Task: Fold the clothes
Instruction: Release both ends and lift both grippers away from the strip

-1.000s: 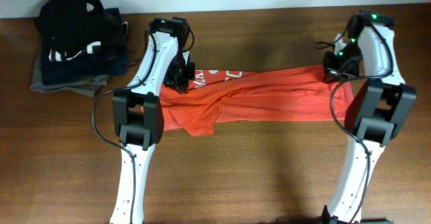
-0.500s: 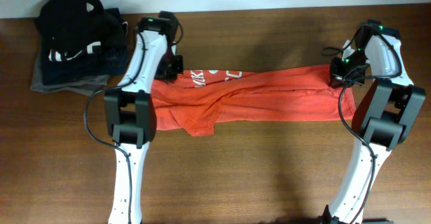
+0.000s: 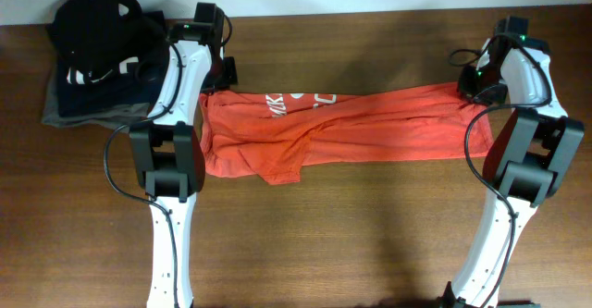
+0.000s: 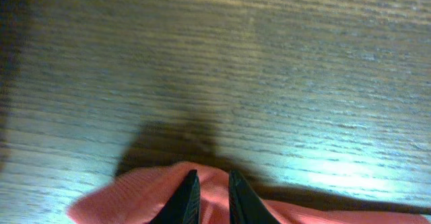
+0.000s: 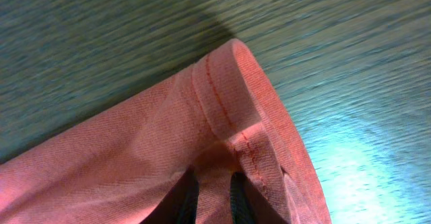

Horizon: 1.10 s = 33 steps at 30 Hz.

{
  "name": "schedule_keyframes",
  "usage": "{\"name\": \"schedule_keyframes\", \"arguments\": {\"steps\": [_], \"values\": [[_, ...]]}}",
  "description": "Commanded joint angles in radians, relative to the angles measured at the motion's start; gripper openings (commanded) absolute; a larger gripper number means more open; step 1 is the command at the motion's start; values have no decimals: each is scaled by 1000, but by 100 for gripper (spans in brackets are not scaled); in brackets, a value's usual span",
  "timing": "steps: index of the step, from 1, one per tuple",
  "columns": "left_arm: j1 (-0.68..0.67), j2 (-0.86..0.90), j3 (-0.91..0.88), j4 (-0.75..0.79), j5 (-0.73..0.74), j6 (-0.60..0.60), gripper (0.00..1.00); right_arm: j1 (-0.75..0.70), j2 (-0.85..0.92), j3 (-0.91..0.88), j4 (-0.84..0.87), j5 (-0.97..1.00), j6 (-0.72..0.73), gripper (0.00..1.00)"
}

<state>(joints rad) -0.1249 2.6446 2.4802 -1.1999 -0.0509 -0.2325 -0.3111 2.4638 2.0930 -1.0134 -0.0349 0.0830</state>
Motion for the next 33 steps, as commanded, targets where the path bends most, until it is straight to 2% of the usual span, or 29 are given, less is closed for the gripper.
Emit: {"name": "schedule_keyframes", "arguments": {"steps": [1,2,7,11,14,17,21,26,28,29,30,33], "values": [[2,12,63,-24,-52,29,16,-17,45,51,-39,111,31,26],[2,12,94,-53,-52,29,16,-17,45,83,-70,127,31,26],[2,10,351,-259,-52,29,30,-15,44,343,-295,138,31,38],[2,10,555,-373,-52,28,58,3,43,560,-461,59,26,54],[3,10,661,-427,-52,28,75,42,43,697,-582,-145,-43,57],[3,2,658,-448,-51,16,77,104,43,727,-639,-241,-121,59],[3,2,643,-488,-49,18,79,215,45,721,-683,-246,-132,64],[3,2,643,-488,-52,17,82,362,45,719,-685,-246,-177,79],[5,2,644,-488,-108,16,84,423,45,715,-685,-246,-185,85],[10,3,643,-488,-182,-11,87,471,45,710,-685,-246,-200,87],[16,3,643,-488,-229,-34,93,496,45,705,-685,-246,-212,87],[50,3,644,-488,-267,-74,95,580,45,674,-677,-246,-266,88]]}}
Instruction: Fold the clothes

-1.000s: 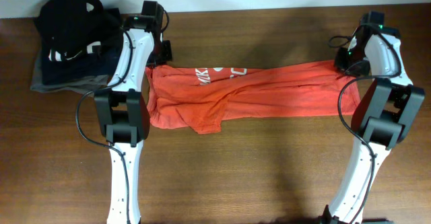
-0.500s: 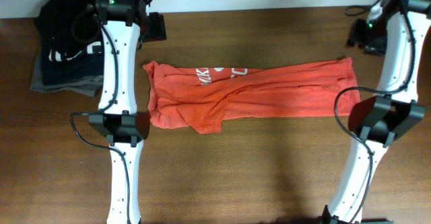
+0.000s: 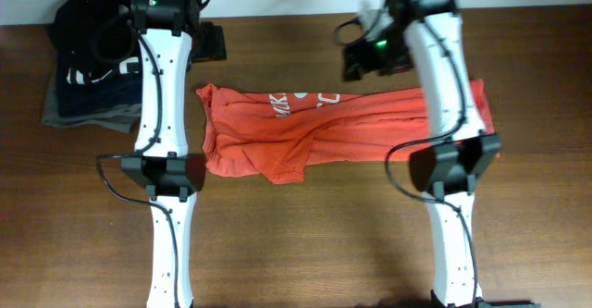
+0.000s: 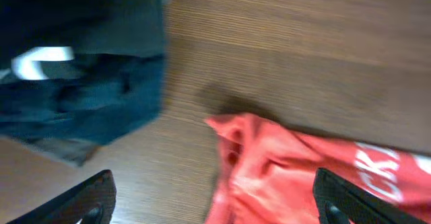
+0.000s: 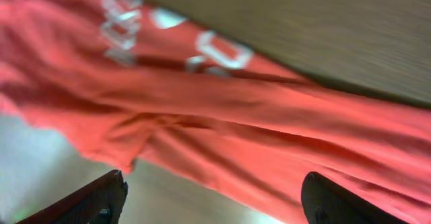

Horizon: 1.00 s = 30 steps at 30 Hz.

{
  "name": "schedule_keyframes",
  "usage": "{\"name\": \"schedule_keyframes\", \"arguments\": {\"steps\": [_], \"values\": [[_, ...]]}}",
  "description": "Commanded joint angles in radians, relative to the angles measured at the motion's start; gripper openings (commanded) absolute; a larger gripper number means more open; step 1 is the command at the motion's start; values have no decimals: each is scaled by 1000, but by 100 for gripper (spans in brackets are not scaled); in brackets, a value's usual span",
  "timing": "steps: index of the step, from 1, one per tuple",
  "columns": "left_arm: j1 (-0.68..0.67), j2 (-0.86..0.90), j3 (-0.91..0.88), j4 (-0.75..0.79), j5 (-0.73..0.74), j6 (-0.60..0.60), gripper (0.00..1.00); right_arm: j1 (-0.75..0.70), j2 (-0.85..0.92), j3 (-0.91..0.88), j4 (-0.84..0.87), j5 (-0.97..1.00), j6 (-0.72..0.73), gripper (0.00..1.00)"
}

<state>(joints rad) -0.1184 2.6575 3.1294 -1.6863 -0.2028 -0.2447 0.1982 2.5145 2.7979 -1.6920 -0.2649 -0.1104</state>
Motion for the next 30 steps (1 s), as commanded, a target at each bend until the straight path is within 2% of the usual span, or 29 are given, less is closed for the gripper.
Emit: {"name": "schedule_keyframes", "arguments": {"steps": [1,4,14,21,26,30], "values": [[59,-10,-6,-2,-116,-82,96,93,-6,-44,7,-16,-84,89],[117,-10,-6,-2,-80,-135,97,156,-6,-90,29,-16,-114,90],[273,-10,-6,-2,133,-137,98,348,-6,-219,112,-12,-269,90],[277,-10,-6,-2,137,-137,98,460,-6,-248,176,104,-294,90],[275,-10,-6,-2,136,-136,99,497,-6,-373,272,119,-384,89],[275,-10,-6,-2,136,-137,99,502,-6,-445,325,172,-384,86]]}}
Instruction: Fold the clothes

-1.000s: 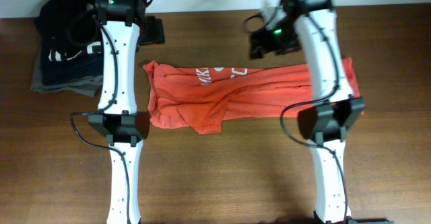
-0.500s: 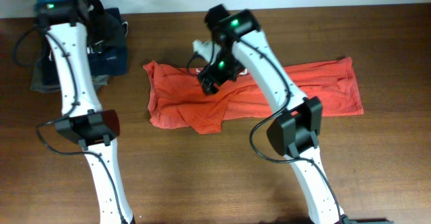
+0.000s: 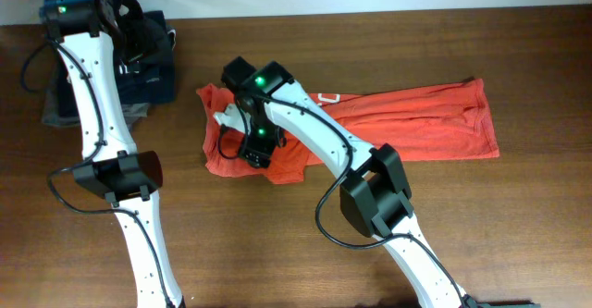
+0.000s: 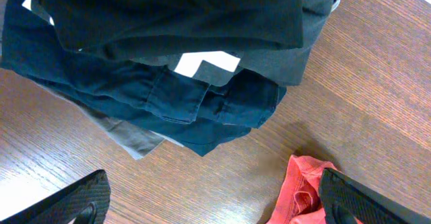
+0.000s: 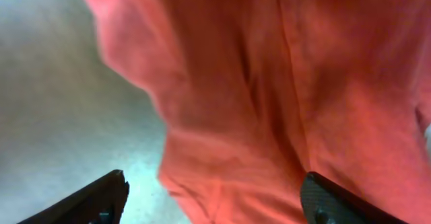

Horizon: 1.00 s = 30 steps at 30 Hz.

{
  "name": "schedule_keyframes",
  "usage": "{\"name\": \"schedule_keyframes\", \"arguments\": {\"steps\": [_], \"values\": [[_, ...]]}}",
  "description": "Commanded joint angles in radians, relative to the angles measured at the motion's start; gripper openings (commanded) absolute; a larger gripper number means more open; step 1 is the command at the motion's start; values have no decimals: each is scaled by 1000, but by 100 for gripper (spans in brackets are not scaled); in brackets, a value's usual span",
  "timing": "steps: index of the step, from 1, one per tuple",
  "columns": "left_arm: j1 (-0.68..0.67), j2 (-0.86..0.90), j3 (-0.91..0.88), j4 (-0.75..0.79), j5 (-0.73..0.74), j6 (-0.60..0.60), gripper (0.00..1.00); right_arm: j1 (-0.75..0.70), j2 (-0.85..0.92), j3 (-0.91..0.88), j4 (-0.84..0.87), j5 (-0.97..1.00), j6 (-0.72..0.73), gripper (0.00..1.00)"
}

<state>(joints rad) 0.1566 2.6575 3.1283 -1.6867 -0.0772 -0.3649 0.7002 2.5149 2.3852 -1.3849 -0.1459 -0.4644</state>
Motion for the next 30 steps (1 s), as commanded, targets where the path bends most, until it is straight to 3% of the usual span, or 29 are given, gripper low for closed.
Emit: {"name": "schedule_keyframes", "arguments": {"steps": [1,9,16,20,23,24,30], "values": [[0,-10,-5,-1,11,-16,99,0,-6,-40,28,53,-30,85],[0,-10,-5,-1,11,-16,99,0,-6,-93,129,53,-30,79],[0,-10,-5,-1,11,-16,99,-1,-6,-117,163,54,-33,65],[0,-10,-5,-1,11,-16,99,-1,-6,-117,182,55,-33,52],[0,-10,-5,-1,11,-16,99,-1,-6,-117,190,80,-33,25],[0,-10,-5,-1,11,-16,99,-1,-6,-117,190,90,-32,22],[-1,-10,-5,-1,11,-16,99,-1,-6,-117,188,105,-25,16]]}}
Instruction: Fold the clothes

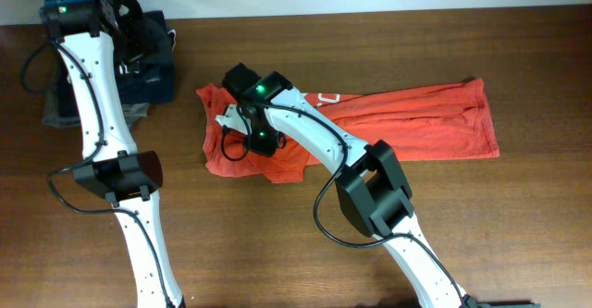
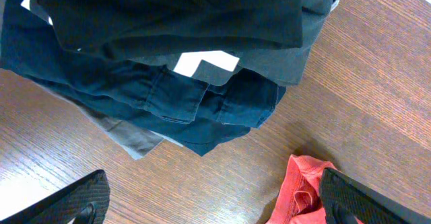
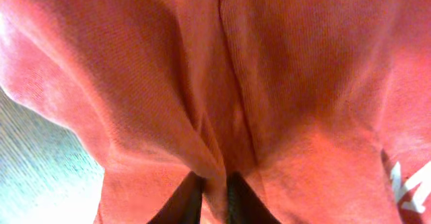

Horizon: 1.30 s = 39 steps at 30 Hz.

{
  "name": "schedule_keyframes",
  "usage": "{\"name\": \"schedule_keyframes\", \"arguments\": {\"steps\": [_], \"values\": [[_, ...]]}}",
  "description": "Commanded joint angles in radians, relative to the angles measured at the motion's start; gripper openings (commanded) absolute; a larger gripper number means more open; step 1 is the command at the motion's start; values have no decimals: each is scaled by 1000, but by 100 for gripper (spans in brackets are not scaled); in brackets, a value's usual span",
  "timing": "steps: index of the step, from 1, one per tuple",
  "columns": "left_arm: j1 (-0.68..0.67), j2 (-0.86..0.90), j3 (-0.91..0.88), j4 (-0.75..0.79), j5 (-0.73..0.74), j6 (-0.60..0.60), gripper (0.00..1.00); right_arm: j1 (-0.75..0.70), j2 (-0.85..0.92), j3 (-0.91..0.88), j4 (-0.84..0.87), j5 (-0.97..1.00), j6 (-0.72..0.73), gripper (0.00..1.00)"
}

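An orange T-shirt with white lettering lies stretched across the table, its left end bunched. My right gripper is down on that bunched left end and is shut on a fold of the orange fabric. My left gripper hangs open high above the table's back left, with its fingers wide apart. Below it lie the dark clothes and a corner of the orange shirt.
A pile of dark clothes, black, navy and grey, sits at the back left corner. The wooden table runs on in front of the shirt. The far table edge meets a white wall.
My right gripper has shut on a fold at the shirt's bunched left end; a second ago it was open just above it. The left arm has not moved.
Both grippers were shut on the shirt's two back corners, stretching it out. Then both were open and off it, the right one over its middle. The left one rose over the dark pile; the right one reached the bunched left end and now pinches it.
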<state>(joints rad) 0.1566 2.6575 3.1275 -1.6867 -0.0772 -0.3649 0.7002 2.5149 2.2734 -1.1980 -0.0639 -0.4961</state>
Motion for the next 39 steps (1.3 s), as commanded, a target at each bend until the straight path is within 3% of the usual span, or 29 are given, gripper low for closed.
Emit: {"name": "schedule_keyframes", "arguments": {"steps": [1,2,3,4,9,11,15,20,31,39], "values": [[-2,-10,-4,-1,11,-16,99,-1,-6,-5,-2,23,6,19],[-1,-10,-4,-1,11,-16,99,0,-6,-5,-6,23,6,25],[-1,-10,-4,-1,11,-16,99,0,-6,-5,-17,15,6,43],[-1,-10,-4,-1,11,-16,99,0,-6,-5,-23,6,6,47],[-1,-10,-4,-1,11,-16,99,0,-6,-5,-35,-49,2,52],[-1,-10,-4,-1,11,-16,99,0,-6,-6,-31,-48,2,50],[-1,-10,-4,-1,11,-16,99,0,-6,-23,0,-48,3,24],[-1,-10,-4,-1,11,-16,99,0,-6,-36,10,-48,5,4],[-1,-10,-4,-1,11,-16,99,0,-14,19,51,211,90,4],[-1,-10,-4,-1,11,-16,99,0,-52,24,59,283,94,4]]}}
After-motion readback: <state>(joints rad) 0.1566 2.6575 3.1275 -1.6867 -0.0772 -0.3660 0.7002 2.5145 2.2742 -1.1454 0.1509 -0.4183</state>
